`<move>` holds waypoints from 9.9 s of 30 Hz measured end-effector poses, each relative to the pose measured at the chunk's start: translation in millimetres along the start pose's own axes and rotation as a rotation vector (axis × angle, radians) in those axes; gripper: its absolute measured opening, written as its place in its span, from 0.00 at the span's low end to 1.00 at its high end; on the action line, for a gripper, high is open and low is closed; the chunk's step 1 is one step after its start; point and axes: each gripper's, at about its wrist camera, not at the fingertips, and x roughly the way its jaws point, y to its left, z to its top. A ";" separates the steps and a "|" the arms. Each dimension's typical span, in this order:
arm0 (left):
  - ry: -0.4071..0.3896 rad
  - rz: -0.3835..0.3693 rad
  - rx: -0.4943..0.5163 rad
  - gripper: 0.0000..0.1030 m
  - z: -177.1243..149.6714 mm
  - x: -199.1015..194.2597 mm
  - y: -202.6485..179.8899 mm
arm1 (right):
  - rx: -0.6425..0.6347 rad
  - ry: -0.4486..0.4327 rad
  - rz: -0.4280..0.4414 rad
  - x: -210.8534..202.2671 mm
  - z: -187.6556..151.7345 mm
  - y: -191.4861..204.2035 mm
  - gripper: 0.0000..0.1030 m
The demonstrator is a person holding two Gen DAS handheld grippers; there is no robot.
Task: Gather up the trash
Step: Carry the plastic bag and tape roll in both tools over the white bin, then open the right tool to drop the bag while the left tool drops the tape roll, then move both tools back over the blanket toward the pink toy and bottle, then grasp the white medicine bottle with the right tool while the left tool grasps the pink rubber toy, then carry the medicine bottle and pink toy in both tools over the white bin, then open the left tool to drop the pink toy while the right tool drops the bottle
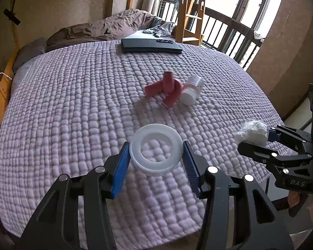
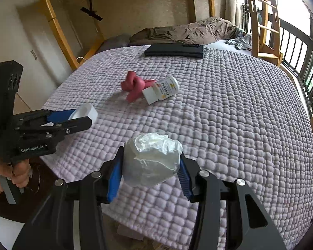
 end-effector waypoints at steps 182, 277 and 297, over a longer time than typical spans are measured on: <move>-0.040 0.021 0.080 0.44 83.3 113.4 -9.3 | -0.231 0.006 -0.096 65.9 76.6 -35.6 0.54; 0.086 -0.207 0.190 0.53 -88.6 -37.0 -56.5 | -0.109 0.137 0.174 -58.0 -71.8 13.7 0.54; 0.305 -0.164 0.247 0.53 -132.3 26.6 -63.3 | -0.102 0.306 0.164 -6.8 -122.9 18.7 0.54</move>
